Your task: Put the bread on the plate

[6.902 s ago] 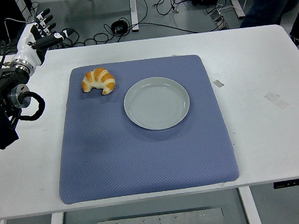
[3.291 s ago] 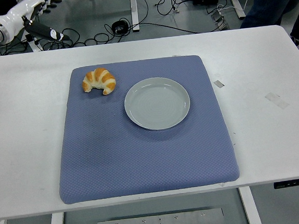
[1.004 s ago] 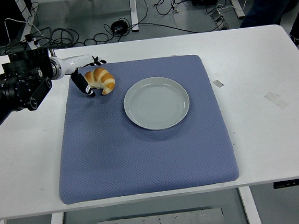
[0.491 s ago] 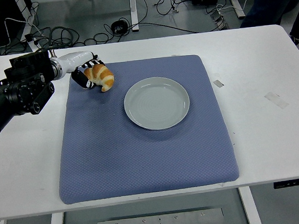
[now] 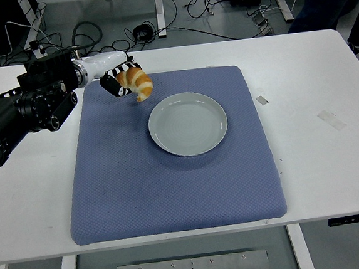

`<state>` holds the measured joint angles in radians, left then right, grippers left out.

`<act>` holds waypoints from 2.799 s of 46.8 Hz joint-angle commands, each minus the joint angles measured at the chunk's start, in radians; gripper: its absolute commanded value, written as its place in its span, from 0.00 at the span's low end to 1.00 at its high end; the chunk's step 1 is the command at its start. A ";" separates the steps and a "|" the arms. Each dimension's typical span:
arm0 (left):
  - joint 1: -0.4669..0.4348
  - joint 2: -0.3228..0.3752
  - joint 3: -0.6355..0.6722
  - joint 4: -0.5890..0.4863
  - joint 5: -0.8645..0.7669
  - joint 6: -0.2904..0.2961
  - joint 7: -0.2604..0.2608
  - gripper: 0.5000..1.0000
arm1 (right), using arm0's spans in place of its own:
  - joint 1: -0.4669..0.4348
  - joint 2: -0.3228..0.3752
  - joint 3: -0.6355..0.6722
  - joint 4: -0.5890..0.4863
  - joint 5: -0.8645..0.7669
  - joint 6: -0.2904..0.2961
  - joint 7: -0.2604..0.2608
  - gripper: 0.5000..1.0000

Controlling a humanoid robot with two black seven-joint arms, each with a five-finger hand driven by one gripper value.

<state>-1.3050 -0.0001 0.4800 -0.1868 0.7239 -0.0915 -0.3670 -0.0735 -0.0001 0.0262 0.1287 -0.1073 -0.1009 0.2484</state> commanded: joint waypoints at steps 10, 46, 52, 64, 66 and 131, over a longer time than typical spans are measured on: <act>-0.062 0.000 -0.006 -0.100 -0.001 -0.034 -0.026 0.13 | 0.000 0.000 0.000 0.000 0.000 0.001 0.000 1.00; -0.132 0.000 0.005 -0.387 0.017 0.030 0.017 0.12 | 0.000 0.000 0.000 0.000 0.000 0.000 0.000 1.00; -0.132 0.000 0.011 -0.387 0.020 0.032 0.017 0.13 | 0.000 0.000 0.000 0.000 0.000 0.001 0.000 1.00; -0.123 0.000 0.028 -0.387 0.026 0.035 0.017 0.13 | 0.000 0.000 0.000 0.000 0.000 0.000 0.000 1.00; -0.123 0.000 0.029 -0.387 0.028 0.035 0.017 0.13 | 0.000 0.000 0.000 0.000 0.000 0.000 0.000 1.00; -0.099 0.000 0.023 -0.387 0.065 0.026 0.013 0.94 | 0.000 0.000 0.000 0.000 0.000 0.001 0.000 1.00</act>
<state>-1.4029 0.0000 0.5044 -0.5738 0.7907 -0.0644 -0.3543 -0.0736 0.0000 0.0261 0.1289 -0.1074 -0.1001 0.2485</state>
